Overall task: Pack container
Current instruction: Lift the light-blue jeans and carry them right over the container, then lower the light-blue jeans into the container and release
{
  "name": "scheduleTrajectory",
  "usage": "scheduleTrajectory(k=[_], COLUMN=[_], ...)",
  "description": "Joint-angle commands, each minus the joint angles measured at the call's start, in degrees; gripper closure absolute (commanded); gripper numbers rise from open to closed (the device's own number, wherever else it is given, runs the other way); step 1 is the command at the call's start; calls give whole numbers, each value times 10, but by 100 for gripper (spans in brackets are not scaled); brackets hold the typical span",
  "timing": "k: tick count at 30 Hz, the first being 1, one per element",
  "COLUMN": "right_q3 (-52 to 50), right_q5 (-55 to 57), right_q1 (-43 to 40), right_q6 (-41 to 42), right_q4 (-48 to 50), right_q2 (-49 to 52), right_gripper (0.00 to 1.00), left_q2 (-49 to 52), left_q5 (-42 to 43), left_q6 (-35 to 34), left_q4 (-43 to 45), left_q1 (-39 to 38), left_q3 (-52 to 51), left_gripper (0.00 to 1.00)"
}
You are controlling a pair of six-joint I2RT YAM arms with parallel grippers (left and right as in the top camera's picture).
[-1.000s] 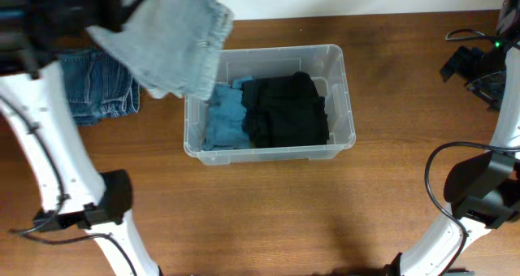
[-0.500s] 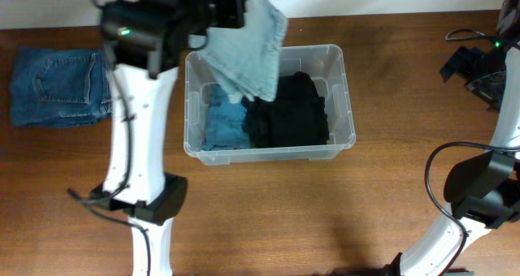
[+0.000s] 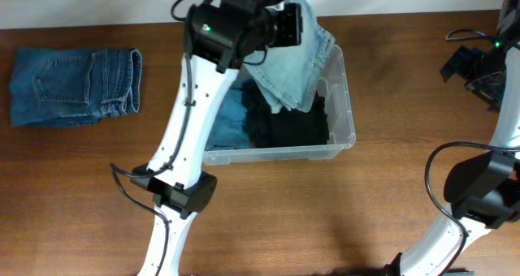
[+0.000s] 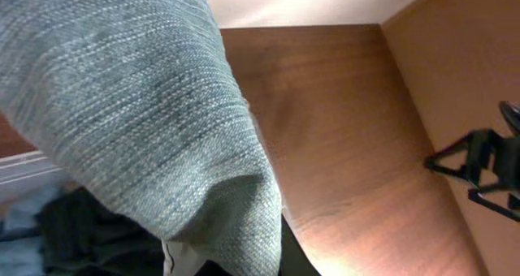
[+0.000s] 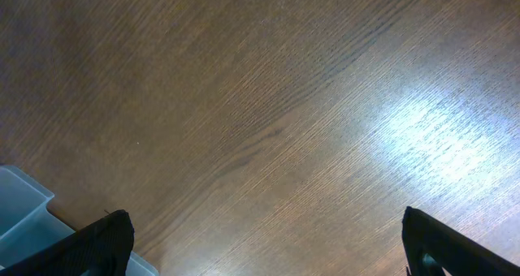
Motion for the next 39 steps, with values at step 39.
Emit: scheduleTrajectory(k=[39], right_q3=[-2], right_q5=[7], right_q1=[-2], right_q6=[7], right_q4=[-1], right_q2=[2], right_gripper=[2], left_q2=[-10], left_q5=[43], left_q6=[-175], left_q4=[-104], left_q1=[-25], left_q3=[92], left_gripper=[99])
